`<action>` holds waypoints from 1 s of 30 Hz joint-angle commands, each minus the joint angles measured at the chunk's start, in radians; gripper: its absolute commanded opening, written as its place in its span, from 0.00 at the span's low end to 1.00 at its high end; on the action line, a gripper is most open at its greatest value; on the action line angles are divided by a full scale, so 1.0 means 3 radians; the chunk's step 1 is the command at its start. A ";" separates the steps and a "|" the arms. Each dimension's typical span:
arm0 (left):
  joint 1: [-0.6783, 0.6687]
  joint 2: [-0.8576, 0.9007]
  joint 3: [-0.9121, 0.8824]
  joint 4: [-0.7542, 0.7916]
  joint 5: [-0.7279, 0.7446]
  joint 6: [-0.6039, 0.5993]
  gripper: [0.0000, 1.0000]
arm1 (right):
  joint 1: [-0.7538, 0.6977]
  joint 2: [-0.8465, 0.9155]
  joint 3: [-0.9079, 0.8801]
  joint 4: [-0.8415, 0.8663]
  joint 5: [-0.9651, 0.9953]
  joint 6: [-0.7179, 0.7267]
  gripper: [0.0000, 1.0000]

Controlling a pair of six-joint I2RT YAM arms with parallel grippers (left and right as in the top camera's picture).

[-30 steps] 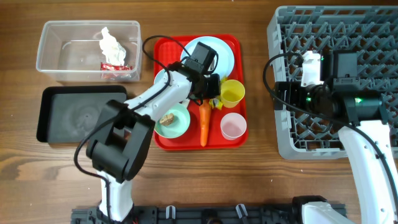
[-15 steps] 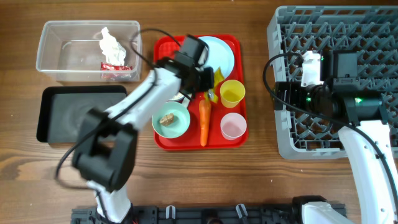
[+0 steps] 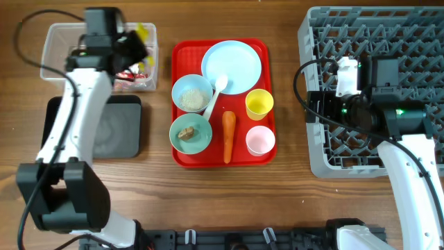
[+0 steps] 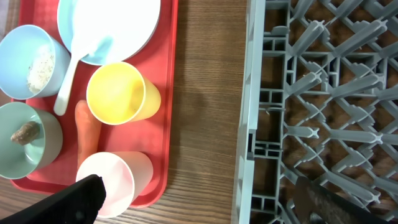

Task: Sort waste into correct bins and load items into the dishwasher rack
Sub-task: 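Drop the yellow wrapper into the clear bin with the left gripper, then grasp the green bowl holding a brown food scrap with the left gripper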

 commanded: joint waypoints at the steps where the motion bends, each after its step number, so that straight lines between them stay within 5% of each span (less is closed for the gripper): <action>1: 0.0258 0.0060 0.0020 0.0107 -0.0090 0.0191 0.04 | 0.0018 0.0028 0.0031 0.0011 0.0055 -0.0034 1.00; 2: 0.0313 0.0104 0.0020 0.0150 -0.0090 0.0191 0.04 | 0.0018 0.0028 0.0031 0.0011 0.0053 -0.0034 1.00; 3: 0.0343 0.0139 0.0020 0.0183 -0.0090 0.0191 0.15 | 0.0018 0.0028 0.0031 0.0010 0.0055 -0.0033 1.00; 4: 0.0370 0.0200 0.0020 0.0240 -0.0089 0.0191 0.37 | 0.0018 0.0028 0.0031 0.0010 0.0053 -0.0033 0.99; 5: 0.0385 0.0256 0.0020 0.0290 -0.0090 0.0191 0.75 | 0.0018 0.0028 0.0031 0.0008 0.0053 -0.0033 0.99; 7: 0.0390 0.0306 0.0020 0.0326 -0.0090 0.0191 1.00 | 0.0018 0.0028 0.0031 0.0008 0.0053 -0.0033 1.00; 20: 0.0158 0.0245 0.0020 -0.0156 0.0774 0.0627 0.95 | 0.0018 0.0028 0.0031 0.0065 0.0053 -0.0036 1.00; 24: -0.0308 0.0231 -0.0001 -0.1015 0.0802 0.0612 0.82 | 0.0018 0.0028 0.0031 0.0071 0.0053 -0.0033 1.00; 30: -0.1249 0.0231 -0.0005 -0.1619 0.0488 0.0565 0.80 | 0.0018 0.0028 0.0031 0.0069 0.0053 -0.0033 1.00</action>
